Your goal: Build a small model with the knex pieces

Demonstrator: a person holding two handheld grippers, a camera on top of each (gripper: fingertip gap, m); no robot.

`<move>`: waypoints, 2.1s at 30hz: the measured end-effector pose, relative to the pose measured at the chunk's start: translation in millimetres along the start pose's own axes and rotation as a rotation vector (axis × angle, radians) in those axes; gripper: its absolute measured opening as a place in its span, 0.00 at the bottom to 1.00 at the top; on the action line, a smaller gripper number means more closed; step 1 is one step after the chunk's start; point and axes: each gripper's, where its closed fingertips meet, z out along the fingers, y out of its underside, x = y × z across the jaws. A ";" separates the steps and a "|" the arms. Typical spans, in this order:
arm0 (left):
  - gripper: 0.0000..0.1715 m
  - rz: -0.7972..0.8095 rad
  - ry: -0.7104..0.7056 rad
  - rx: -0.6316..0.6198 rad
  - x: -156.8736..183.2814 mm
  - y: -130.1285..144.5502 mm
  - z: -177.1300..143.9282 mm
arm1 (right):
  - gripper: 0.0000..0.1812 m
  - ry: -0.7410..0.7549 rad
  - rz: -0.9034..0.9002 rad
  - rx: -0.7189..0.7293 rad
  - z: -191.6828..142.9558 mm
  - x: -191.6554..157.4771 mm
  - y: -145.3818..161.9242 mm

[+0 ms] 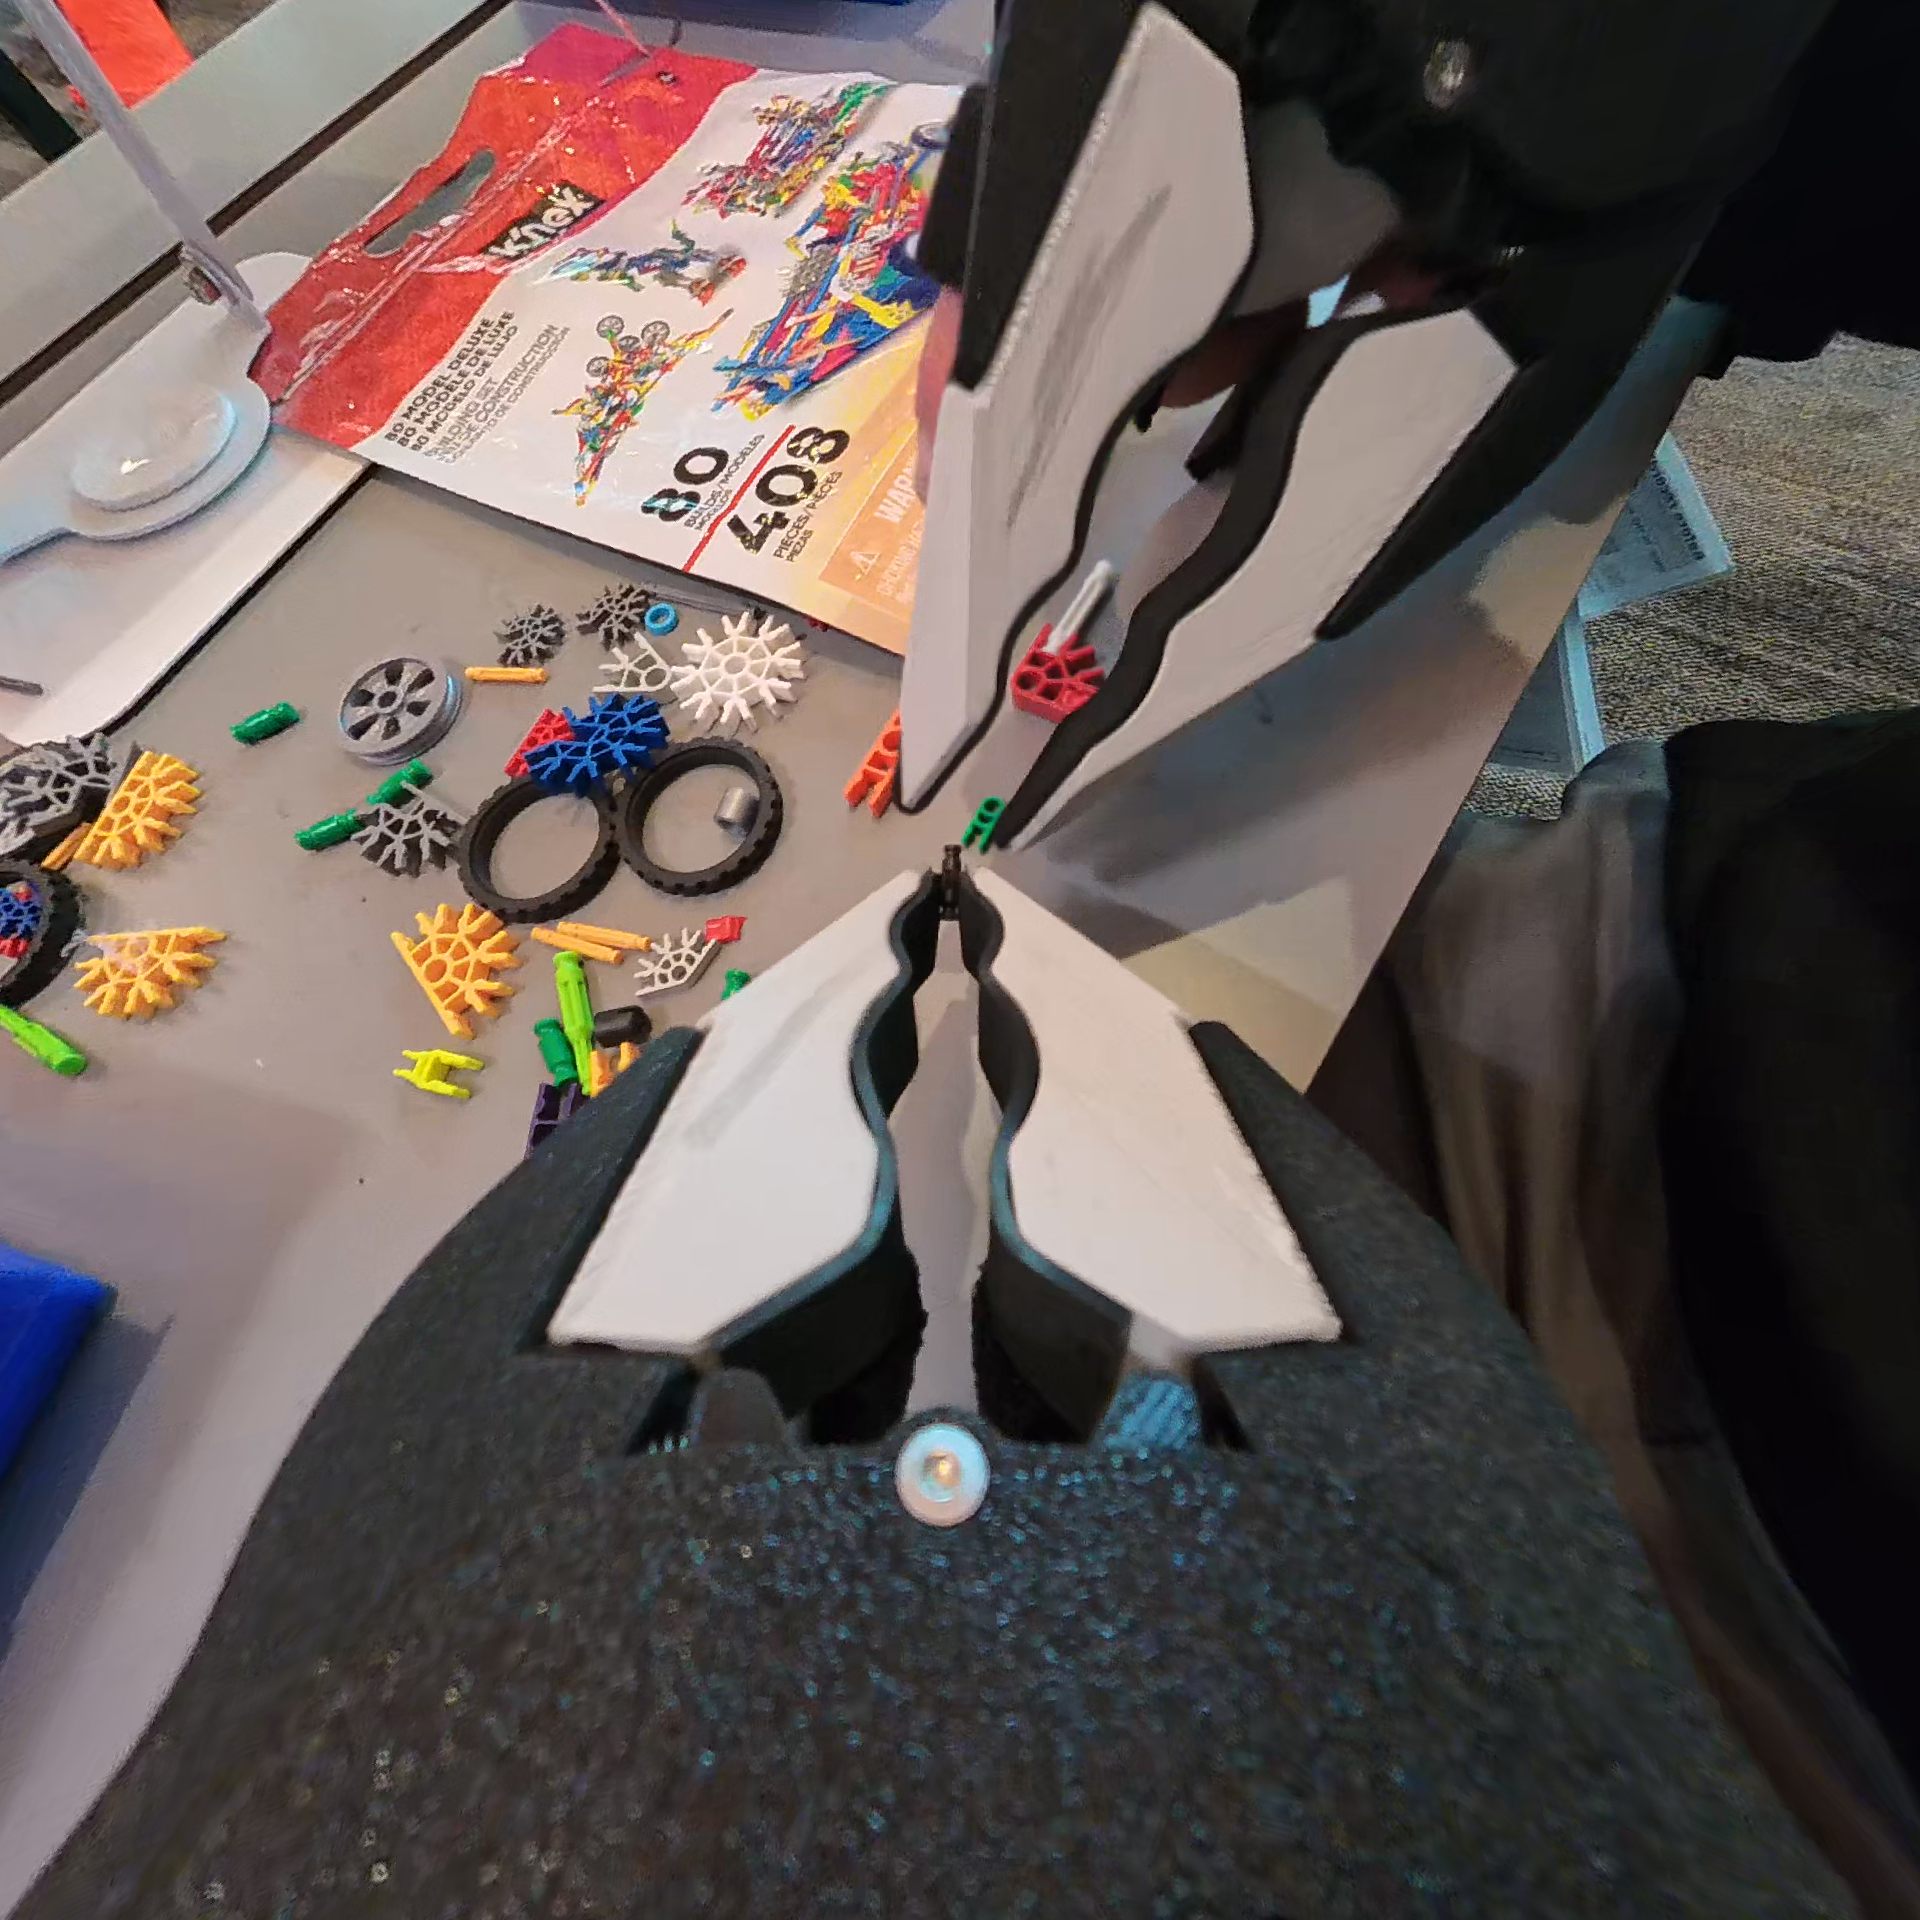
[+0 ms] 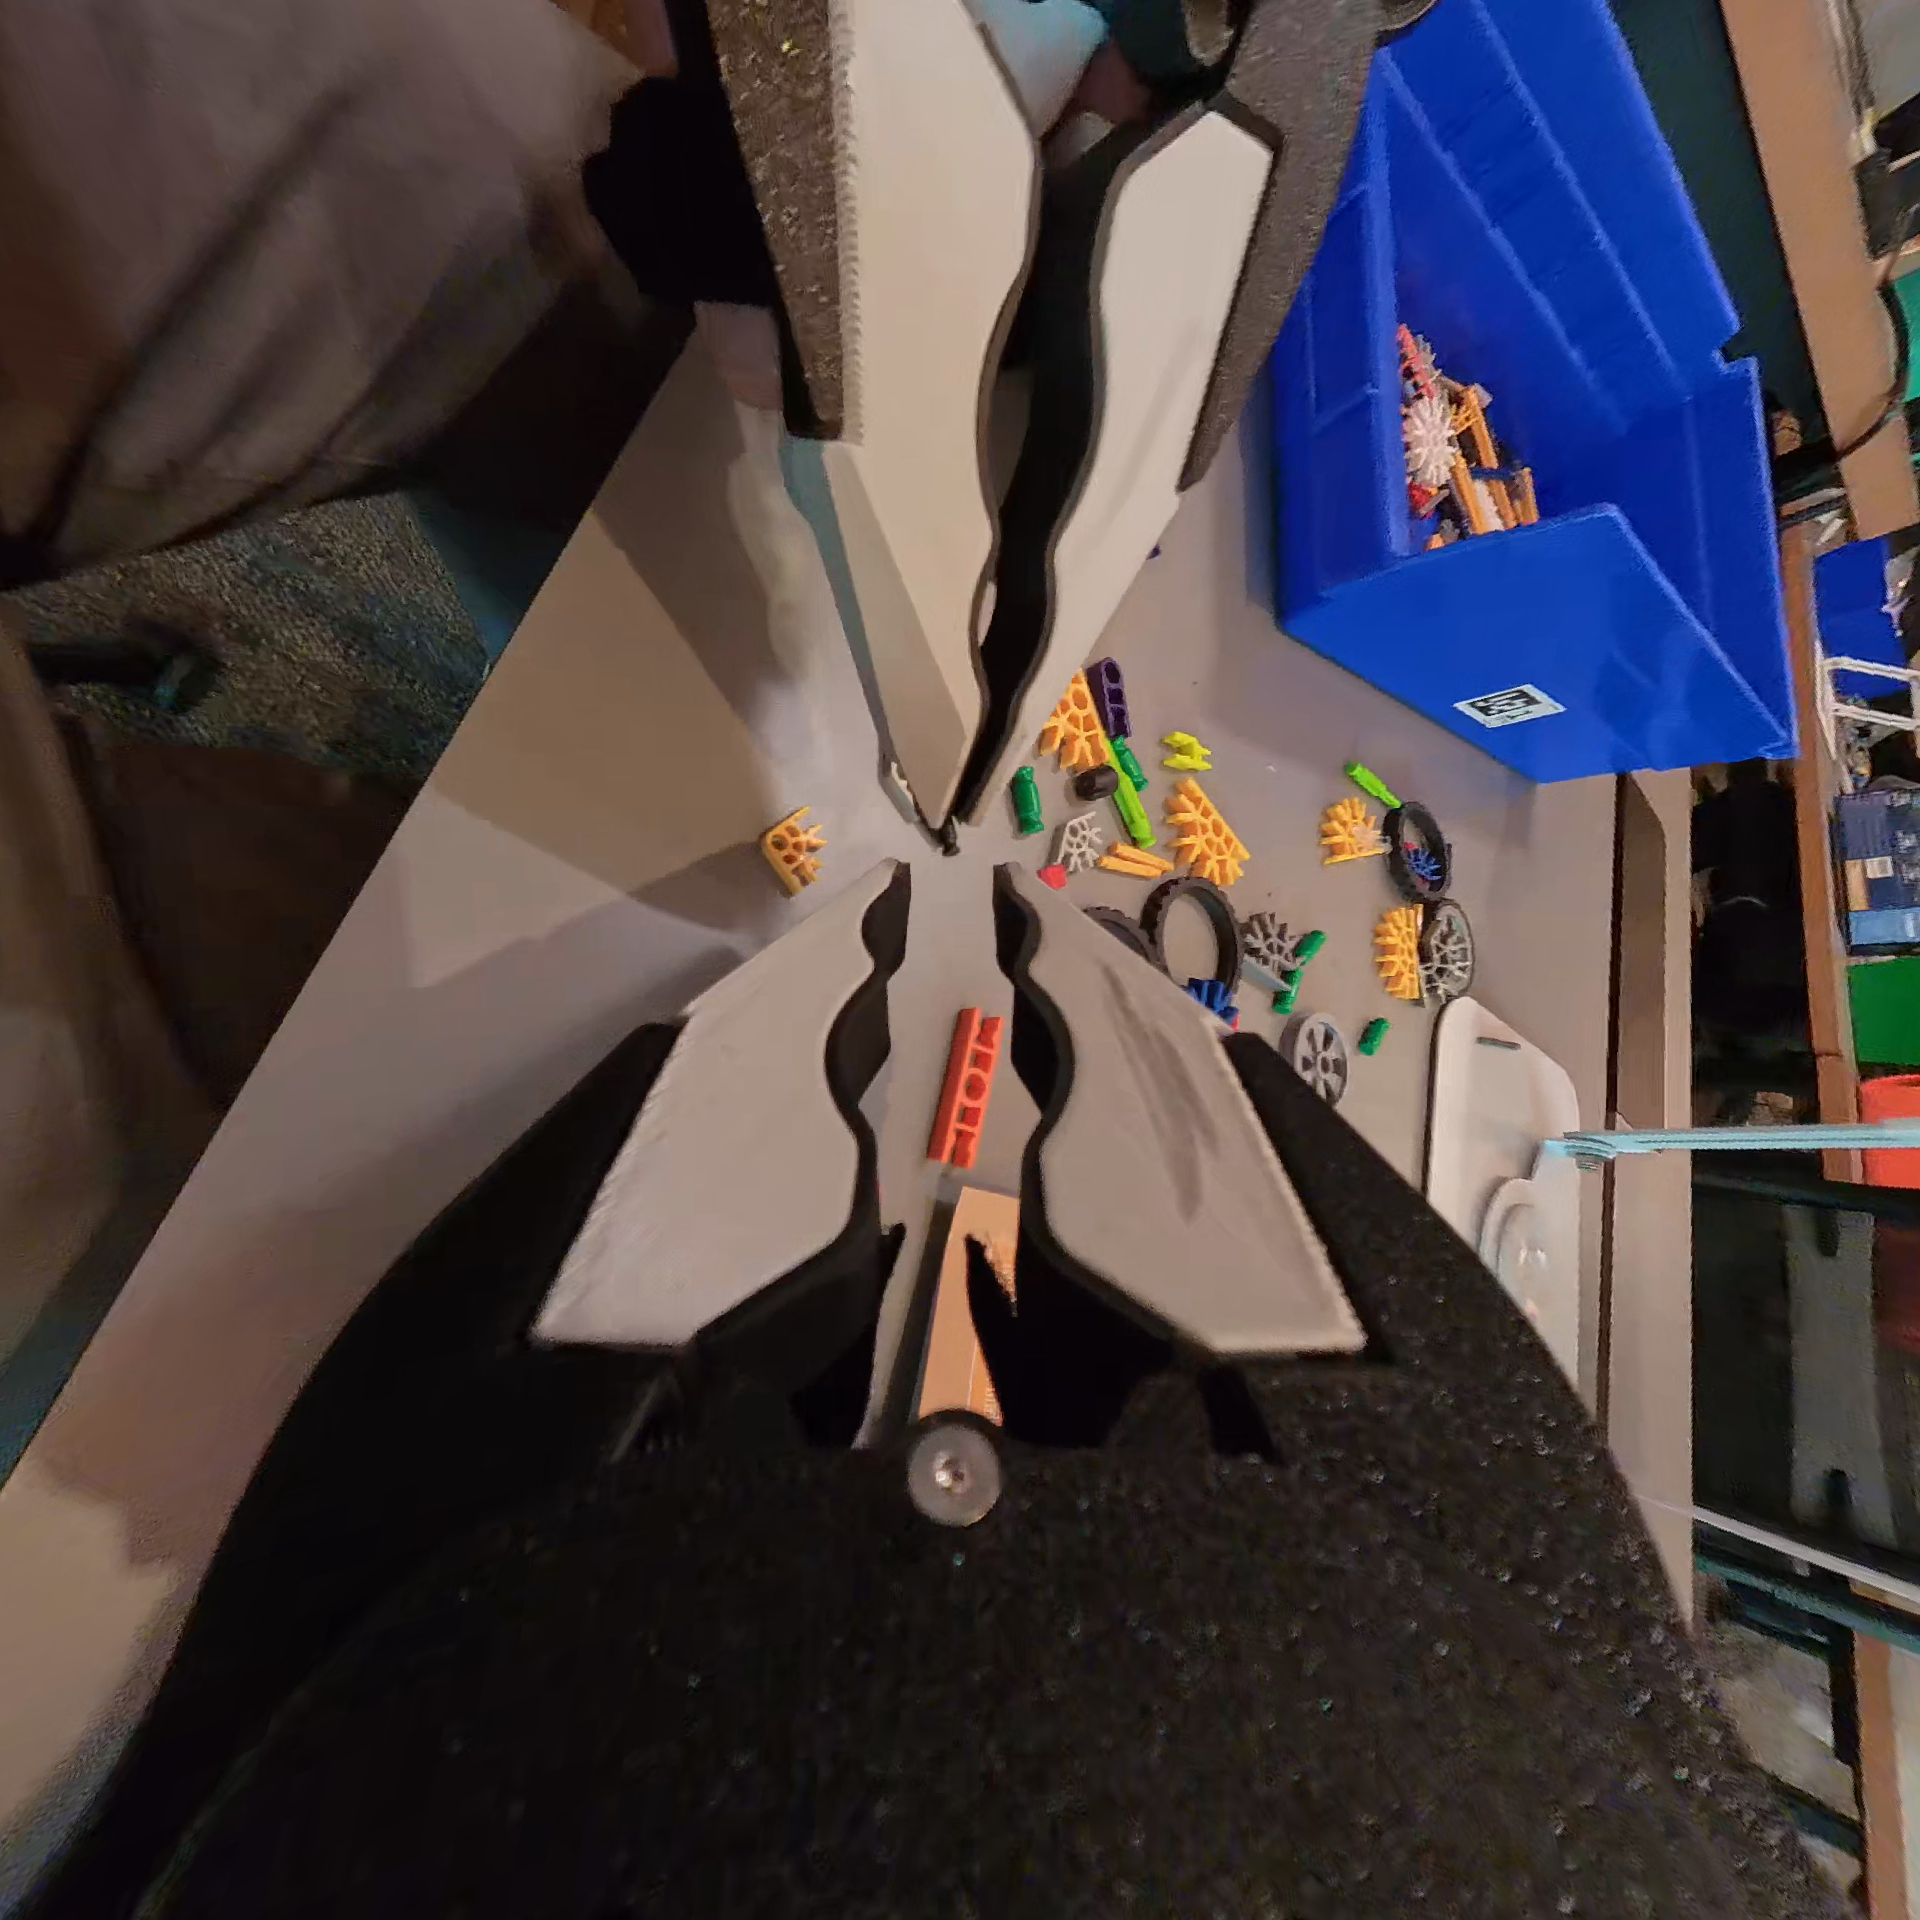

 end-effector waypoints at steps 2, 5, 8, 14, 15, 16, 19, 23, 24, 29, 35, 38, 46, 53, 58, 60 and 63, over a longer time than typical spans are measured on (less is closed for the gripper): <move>0.01 -0.012 0.013 0.009 2.3 -1.2 0.2 | 0.08 -0.001 -0.011 -0.011 2.3 -1.9 0.4; 0.01 -0.023 0.026 0.023 5.0 -3.4 -0.1 | 0.07 -0.001 -0.012 0.003 4.5 -3.4 -3.0; 0.01 -0.049 0.034 0.031 4.1 -3.2 1.1 | 0.02 0.016 -0.024 -0.004 5.4 -2.6 -2.4; 0.01 -0.101 0.066 0.065 2.2 -5.8 2.9 | 0.01 0.041 -0.003 0.005 4.8 -1.5 0.4; 0.01 -0.108 0.067 0.071 1.5 -6.4 3.7 | 0.01 0.041 0.006 0.006 4.4 -0.8 1.1; 0.01 -0.114 0.067 0.078 0.7 -7.3 4.1 | 0.01 0.039 0.015 0.008 4.1 -0.3 1.8; 0.03 -0.116 0.046 0.074 -3.4 -6.0 2.6 | 0.01 0.029 0.030 -0.005 3.9 0.5 7.6; 0.08 -0.138 0.002 0.061 -9.5 -2.2 -7.7 | 0.01 -0.007 0.054 -0.020 3.6 -2.0 16.1; 0.09 -0.137 -0.017 0.041 -9.9 1.3 -10.1 | 0.01 -0.017 0.061 -0.021 2.9 -2.5 17.7; 0.14 -0.164 -0.051 -0.033 10.2 17.5 -10.2 | 0.01 -0.090 0.095 -0.017 0.5 -9.2 21.5; 0.13 -0.190 -0.087 -0.083 29.7 26.0 2.8 | 0.01 -0.180 0.092 -0.061 8.1 -24.2 25.6; 0.13 -0.180 -0.153 -0.110 23.9 29.3 8.9 | 0.01 -0.198 0.077 -0.070 11.5 -27.6 24.7; 0.07 -0.139 -0.177 -0.134 16.8 31.5 15.4 | 0.01 -0.259 0.037 -0.056 13.7 -28.6 18.7; 0.04 -0.072 -0.195 -0.136 8.1 30.7 12.2 | 0.01 -0.267 0.046 -0.052 13.8 -24.4 19.1; 0.06 -0.047 -0.170 -0.151 5.9 31.1 16.6 | 0.01 -0.309 -0.006 -0.093 16.6 -25.0 23.2; 0.04 -0.042 -0.145 -0.151 7.1 31.5 18.8 | 0.01 -0.335 -0.024 -0.108 18.0 -25.5 24.9; 0.04 -0.032 -0.130 -0.144 5.8 31.3 19.4 | 0.01 -0.361 -0.035 -0.114 18.5 -25.4 25.1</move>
